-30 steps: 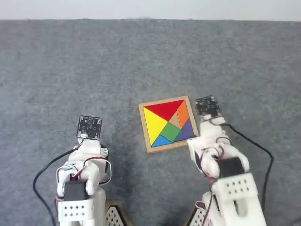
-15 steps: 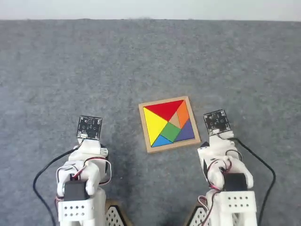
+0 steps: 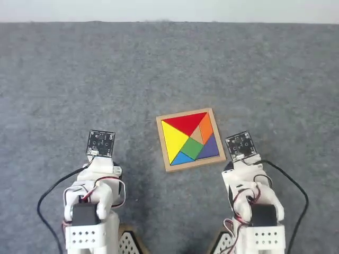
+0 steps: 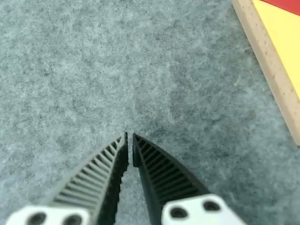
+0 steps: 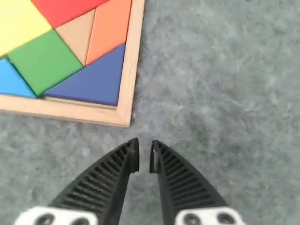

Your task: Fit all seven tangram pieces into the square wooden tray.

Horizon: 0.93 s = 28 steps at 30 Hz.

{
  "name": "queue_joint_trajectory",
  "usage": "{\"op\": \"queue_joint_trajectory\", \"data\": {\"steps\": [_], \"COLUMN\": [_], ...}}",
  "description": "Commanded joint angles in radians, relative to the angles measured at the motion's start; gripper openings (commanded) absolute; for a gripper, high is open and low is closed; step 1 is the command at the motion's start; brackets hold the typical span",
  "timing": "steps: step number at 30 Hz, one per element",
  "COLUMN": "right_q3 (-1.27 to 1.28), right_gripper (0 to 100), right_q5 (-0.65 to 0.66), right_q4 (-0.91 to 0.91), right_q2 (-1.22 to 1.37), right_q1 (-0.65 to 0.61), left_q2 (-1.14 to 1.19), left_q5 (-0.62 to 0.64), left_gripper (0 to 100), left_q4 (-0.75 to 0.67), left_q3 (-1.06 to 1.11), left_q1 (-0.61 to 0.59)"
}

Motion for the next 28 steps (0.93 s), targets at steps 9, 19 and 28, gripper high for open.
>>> {"op": "queue_joint_trajectory", "data": {"steps": [9, 19, 28], "right_q3": [0.018, 0.018, 0.018], "right_gripper": [4.8, 5.2, 5.2], "right_q5": [0.060, 0.060, 0.061], "right_q4": [0.068, 0.070, 0.073], "right_q2": [-0.005, -0.005, -0.005], "right_q1": [0.170, 0.228, 0.228], "left_q2": [-0.015, -0.015, -0.015], "left_q5": [-0.002, -0.002, -0.002], "left_gripper": [2, 2, 2], "left_q4": [0.003, 0.003, 0.003], "left_q3": [-0.010, -0.010, -0.010], "left_q1": [0.006, 0.005, 0.005]}}
